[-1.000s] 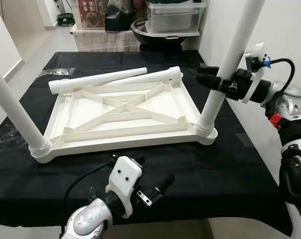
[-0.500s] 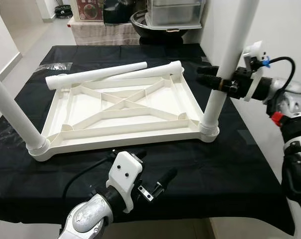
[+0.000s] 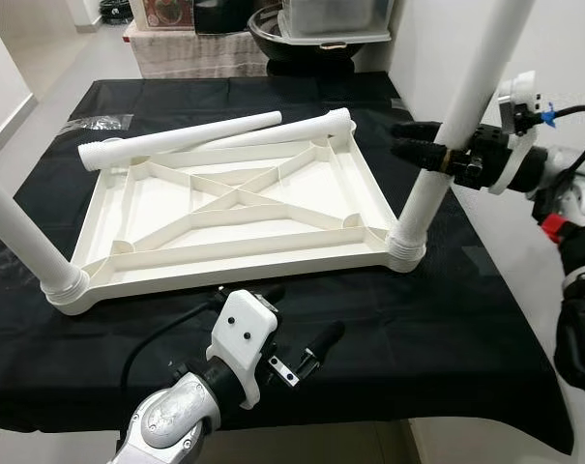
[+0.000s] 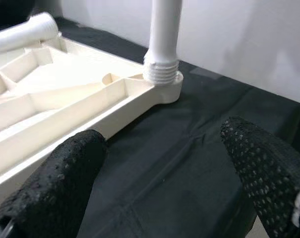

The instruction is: Building children table

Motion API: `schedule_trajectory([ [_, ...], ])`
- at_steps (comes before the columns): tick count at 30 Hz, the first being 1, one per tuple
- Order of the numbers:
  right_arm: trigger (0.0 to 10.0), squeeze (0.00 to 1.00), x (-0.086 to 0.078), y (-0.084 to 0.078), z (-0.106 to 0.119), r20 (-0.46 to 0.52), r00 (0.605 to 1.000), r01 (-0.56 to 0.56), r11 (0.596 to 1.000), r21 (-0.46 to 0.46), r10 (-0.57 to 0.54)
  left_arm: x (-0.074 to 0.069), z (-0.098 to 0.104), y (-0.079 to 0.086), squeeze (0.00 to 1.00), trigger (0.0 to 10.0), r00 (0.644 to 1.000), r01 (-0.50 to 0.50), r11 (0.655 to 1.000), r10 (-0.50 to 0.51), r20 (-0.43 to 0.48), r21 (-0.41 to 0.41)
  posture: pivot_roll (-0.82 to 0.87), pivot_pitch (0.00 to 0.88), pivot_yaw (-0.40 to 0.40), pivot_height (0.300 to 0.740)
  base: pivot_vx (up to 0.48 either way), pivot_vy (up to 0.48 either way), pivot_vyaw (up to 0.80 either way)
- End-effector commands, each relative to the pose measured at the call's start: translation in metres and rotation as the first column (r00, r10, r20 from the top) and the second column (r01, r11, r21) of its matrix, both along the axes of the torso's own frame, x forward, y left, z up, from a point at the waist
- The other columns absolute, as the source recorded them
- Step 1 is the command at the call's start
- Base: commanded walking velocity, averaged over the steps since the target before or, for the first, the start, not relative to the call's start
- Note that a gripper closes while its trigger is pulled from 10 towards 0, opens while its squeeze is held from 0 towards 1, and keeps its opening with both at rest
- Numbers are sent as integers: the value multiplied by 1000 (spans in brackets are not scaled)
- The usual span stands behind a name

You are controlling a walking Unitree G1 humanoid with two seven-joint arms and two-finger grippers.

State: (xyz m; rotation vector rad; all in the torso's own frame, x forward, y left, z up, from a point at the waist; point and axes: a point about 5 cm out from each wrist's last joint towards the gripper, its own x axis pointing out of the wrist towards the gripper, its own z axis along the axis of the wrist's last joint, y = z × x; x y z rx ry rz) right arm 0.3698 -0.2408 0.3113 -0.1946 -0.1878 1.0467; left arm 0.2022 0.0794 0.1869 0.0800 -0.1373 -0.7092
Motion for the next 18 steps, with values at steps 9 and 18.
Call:
schedule_trajectory([
  [9, 10000, 0, 4, 3, -37, -138, 990, 31, 998, -52, -37, -1, 3, 3, 0, 10000, 1000, -17, 1000, 17, 7, 17, 130, 241, 5, 740, 0, 0, 0],
  [18, 10000, 0, 0, -7, -29, -145, 989, 16, 998, -67, -26, -1, 4, 2, 0, 10000, 1000, -12, 1000, 12, 10, 19, 120, 240, 7, 740, 0, 0, 0],
])
